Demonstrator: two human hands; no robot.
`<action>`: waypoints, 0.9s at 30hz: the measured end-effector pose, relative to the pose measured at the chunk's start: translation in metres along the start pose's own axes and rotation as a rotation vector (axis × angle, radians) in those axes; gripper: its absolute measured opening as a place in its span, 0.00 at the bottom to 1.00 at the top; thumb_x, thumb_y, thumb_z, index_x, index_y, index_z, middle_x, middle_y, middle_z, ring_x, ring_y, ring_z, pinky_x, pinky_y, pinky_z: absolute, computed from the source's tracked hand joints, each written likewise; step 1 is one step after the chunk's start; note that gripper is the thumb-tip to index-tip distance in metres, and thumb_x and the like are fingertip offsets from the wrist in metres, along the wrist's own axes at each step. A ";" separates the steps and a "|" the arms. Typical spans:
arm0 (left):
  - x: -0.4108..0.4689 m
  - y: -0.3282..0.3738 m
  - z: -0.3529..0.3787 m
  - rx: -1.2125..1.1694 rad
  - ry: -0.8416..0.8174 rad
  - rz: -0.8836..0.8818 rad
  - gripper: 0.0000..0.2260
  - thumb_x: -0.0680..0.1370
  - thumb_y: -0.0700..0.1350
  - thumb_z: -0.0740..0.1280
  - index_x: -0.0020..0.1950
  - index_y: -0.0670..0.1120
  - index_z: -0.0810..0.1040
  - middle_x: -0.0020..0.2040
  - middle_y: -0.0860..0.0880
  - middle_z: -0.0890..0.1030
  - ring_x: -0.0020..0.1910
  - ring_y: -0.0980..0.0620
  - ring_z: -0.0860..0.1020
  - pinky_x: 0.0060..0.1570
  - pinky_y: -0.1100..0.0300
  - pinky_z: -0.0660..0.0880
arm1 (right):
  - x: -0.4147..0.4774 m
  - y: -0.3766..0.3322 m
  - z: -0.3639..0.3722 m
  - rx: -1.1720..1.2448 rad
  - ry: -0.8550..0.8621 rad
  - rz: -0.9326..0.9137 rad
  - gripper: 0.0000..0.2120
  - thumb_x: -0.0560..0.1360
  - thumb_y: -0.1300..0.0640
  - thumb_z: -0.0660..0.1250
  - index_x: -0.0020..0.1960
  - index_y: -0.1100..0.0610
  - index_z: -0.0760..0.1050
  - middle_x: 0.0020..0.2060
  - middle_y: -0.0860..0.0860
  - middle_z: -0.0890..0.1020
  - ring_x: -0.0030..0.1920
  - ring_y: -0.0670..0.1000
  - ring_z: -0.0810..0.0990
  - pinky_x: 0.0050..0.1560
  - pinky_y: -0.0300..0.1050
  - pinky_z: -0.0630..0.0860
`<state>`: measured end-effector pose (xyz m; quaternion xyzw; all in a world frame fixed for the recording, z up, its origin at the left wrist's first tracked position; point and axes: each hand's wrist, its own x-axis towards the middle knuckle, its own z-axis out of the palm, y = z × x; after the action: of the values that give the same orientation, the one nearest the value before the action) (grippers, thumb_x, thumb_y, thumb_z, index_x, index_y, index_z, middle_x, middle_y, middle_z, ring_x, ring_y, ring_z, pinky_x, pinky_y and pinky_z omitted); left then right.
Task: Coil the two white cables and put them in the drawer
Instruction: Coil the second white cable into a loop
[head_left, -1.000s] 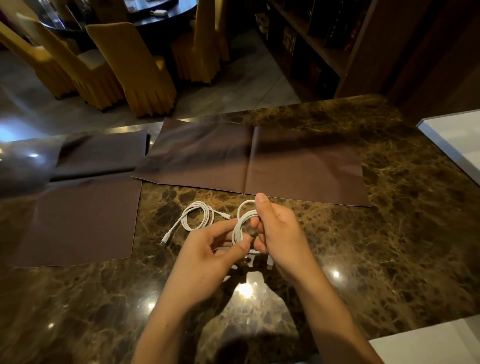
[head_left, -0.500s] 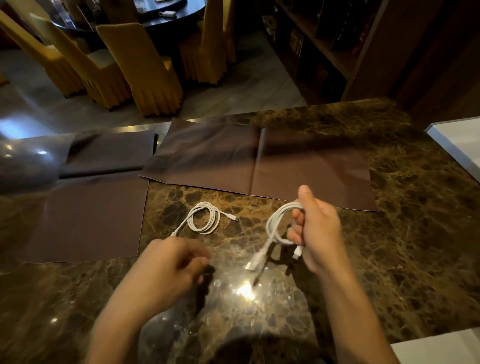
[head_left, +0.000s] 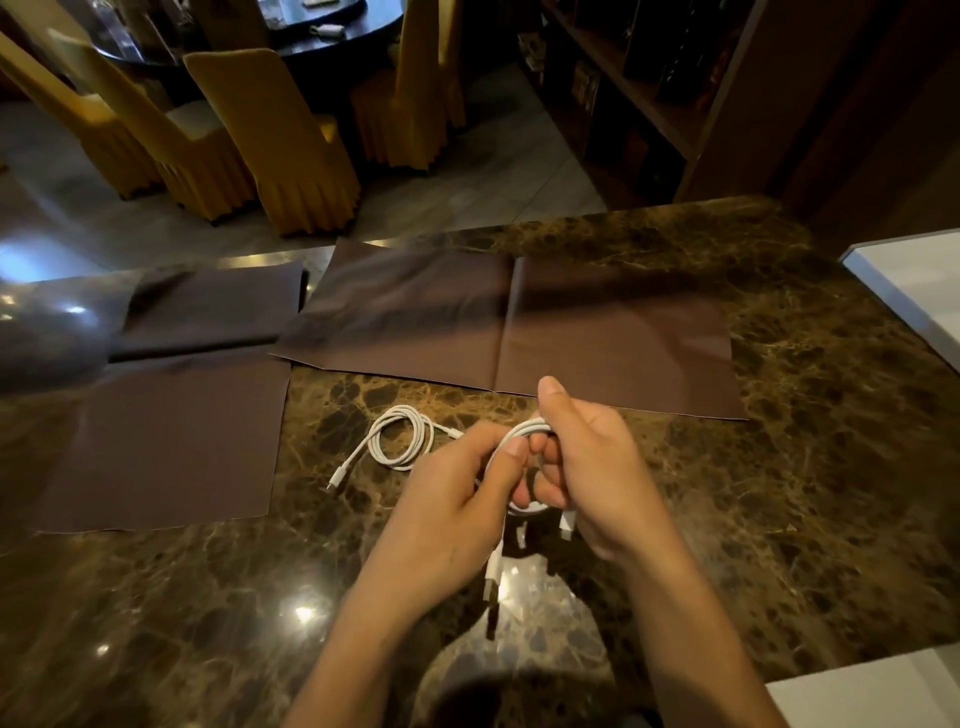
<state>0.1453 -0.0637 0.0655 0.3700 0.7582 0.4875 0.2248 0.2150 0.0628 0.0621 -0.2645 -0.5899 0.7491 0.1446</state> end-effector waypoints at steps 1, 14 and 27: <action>0.000 -0.002 0.002 -0.020 -0.006 -0.006 0.12 0.85 0.49 0.59 0.47 0.54 0.79 0.36 0.55 0.81 0.34 0.60 0.78 0.37 0.64 0.74 | -0.001 0.001 0.000 0.027 -0.011 0.010 0.28 0.86 0.49 0.56 0.41 0.72 0.73 0.28 0.63 0.77 0.20 0.49 0.72 0.21 0.36 0.65; 0.004 -0.015 0.013 -0.173 0.145 -0.089 0.19 0.87 0.46 0.51 0.38 0.49 0.70 0.32 0.57 0.76 0.33 0.61 0.75 0.40 0.63 0.73 | -0.004 0.008 0.000 -0.188 -0.048 -0.130 0.19 0.85 0.51 0.58 0.40 0.56 0.77 0.30 0.51 0.79 0.32 0.48 0.78 0.37 0.44 0.76; 0.008 -0.025 0.006 -0.026 0.212 -0.141 0.17 0.86 0.49 0.52 0.43 0.43 0.71 0.35 0.51 0.73 0.32 0.58 0.71 0.36 0.62 0.71 | -0.026 -0.004 -0.028 -0.288 -0.100 -0.123 0.05 0.75 0.61 0.74 0.50 0.54 0.86 0.38 0.55 0.86 0.36 0.53 0.82 0.40 0.44 0.81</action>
<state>0.1365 -0.0601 0.0406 0.2594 0.7955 0.5165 0.1818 0.2518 0.0722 0.0669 -0.2085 -0.7125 0.6589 0.1213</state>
